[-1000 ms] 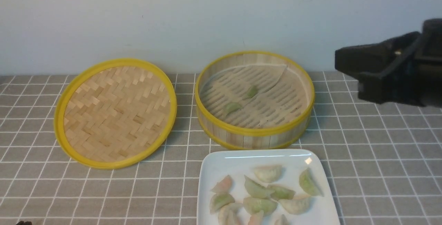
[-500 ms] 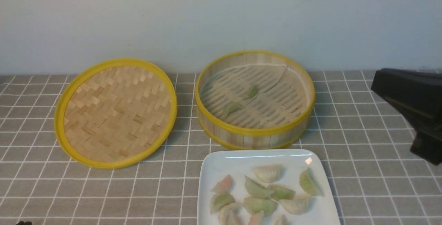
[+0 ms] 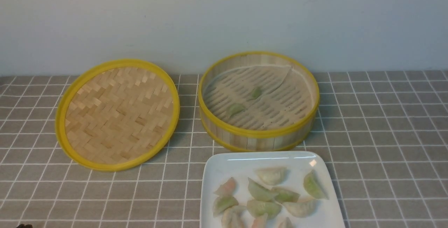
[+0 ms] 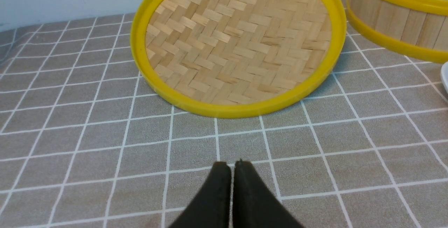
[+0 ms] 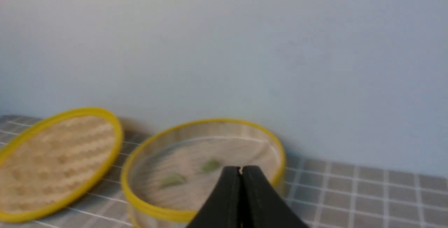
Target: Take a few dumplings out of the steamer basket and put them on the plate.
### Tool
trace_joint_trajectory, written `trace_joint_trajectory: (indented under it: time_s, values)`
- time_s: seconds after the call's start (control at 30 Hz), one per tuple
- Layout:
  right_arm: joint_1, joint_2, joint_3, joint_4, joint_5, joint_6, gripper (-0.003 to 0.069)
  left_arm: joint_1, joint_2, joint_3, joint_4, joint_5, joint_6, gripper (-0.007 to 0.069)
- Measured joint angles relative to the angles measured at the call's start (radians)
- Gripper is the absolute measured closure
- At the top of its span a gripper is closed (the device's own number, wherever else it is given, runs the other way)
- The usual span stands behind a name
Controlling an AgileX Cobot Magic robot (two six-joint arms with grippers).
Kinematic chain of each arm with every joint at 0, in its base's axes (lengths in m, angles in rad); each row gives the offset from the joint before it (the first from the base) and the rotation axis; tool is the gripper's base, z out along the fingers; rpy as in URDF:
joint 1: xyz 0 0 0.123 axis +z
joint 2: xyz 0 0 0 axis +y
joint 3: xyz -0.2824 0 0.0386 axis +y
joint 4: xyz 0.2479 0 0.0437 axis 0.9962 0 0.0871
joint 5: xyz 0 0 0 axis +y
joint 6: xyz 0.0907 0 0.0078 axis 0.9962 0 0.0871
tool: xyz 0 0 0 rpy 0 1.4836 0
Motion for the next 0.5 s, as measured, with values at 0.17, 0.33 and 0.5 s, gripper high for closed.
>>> trace_joint_trajectory:
  time_s: [0.17, 0.33, 0.5]
  values:
    - [-0.089, -0.222, 0.281, -0.098, 0.004, 0.003, 0.0673, 0.0, 0.0, 0.0, 0.0, 0.0, 0.0, 0.0629]
    - [-0.131, -0.34, 0.355, -0.106, 0.107, 0.053, 0.0673, 0.0, 0.0, 0.0, 0.0, 0.001, 0.0, 0.0629]
    - [-0.161, -0.352, 0.354, -0.113, 0.116, 0.079, 0.0673, 0.0, -0.001, 0.0, 0.0, 0.001, 0.0, 0.0629]
